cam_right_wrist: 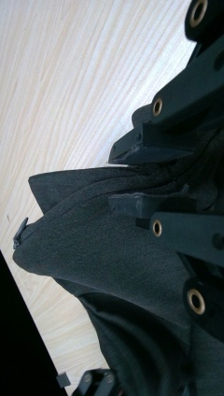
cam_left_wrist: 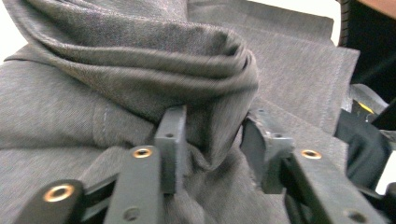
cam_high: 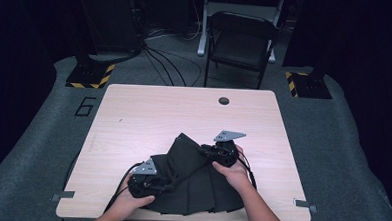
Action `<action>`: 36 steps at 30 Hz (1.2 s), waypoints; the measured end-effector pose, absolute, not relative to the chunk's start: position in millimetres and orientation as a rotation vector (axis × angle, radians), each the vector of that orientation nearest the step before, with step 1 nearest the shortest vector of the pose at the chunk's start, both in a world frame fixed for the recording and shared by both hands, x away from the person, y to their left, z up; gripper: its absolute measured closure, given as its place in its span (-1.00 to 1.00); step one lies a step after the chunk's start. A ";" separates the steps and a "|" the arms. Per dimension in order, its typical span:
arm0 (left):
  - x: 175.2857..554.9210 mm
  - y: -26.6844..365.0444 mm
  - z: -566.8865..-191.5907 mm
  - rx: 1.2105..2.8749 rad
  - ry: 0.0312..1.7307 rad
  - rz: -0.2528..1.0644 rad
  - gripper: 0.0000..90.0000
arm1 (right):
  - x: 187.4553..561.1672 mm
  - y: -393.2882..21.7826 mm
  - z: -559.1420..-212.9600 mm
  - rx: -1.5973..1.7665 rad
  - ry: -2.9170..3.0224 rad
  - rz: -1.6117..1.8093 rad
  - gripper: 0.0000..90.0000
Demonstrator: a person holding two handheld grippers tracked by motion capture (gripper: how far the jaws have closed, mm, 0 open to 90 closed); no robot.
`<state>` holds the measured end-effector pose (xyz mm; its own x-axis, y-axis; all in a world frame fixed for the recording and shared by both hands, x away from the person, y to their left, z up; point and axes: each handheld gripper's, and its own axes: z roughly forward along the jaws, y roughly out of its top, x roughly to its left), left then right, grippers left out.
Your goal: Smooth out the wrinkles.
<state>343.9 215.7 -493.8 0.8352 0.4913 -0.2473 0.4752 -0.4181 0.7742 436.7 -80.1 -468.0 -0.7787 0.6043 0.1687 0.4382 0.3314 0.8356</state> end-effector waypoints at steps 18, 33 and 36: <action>365.5 229.4 -445.4 1.995 0.789 0.158 -0.24 | 435.1 -86.1 -467.7 0.945 2.401 1.460 0.60; 415.1 197.8 -463.1 1.990 0.947 0.196 -0.38 | 434.6 -87.3 -468.7 0.954 2.391 1.490 0.58; 418.8 192.4 -470.2 2.001 0.960 0.185 -0.41 | 434.1 -87.5 -468.5 0.953 2.390 1.486 0.57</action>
<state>418.8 192.4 -470.2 0.6895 0.6895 -0.2218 0.5581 -0.3105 0.7695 434.1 -87.5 -468.5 -0.7812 0.5970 0.1825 0.4278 0.2990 0.8530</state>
